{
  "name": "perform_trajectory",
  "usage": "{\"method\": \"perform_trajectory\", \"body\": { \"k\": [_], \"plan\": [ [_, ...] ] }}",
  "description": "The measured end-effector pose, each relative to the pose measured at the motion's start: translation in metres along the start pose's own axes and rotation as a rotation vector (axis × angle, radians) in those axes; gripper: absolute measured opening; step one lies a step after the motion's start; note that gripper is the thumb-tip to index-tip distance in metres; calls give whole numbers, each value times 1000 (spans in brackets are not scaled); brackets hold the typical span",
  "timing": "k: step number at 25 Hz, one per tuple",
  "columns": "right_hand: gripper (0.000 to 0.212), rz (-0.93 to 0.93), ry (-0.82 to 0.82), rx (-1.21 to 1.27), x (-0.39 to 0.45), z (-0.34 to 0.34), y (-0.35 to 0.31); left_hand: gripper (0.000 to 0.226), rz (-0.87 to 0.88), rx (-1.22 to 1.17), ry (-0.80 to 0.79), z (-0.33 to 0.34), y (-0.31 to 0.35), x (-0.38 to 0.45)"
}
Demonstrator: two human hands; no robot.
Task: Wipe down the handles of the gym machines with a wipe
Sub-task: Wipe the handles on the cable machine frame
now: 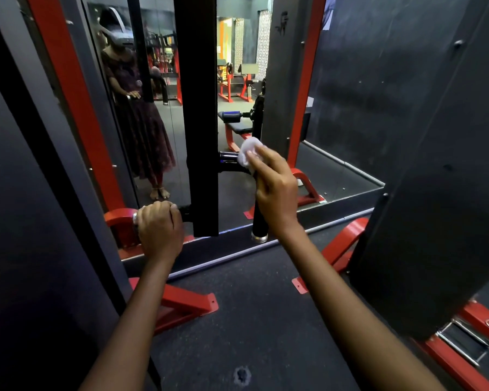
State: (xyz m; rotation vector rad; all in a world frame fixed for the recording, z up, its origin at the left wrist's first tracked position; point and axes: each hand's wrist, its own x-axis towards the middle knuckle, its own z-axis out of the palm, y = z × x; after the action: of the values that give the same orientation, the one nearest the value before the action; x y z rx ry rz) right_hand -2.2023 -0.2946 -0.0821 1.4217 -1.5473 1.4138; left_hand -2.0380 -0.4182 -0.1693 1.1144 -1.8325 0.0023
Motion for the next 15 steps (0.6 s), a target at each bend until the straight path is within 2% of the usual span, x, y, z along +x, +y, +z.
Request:
{"method": "perform_trajectory", "body": {
  "k": [3,7,9,12,15],
  "plan": [
    [33,-91,-125,-45,-2,8,15,35,0,5,16,0,1,0],
    [23,-87,36,-138,-32,-10,24,34,11,7,26,2,0,1],
    [19,-158,73,-132,-24,-4,13,34,24,5,29,3,0,1],
    [26,-350,-49,-158,1,19,3,35,20,-4,17,2,-1,1],
    [33,-526,-201,-158,8,16,24,36,14,-4,9,1,0,1]
  ]
}}
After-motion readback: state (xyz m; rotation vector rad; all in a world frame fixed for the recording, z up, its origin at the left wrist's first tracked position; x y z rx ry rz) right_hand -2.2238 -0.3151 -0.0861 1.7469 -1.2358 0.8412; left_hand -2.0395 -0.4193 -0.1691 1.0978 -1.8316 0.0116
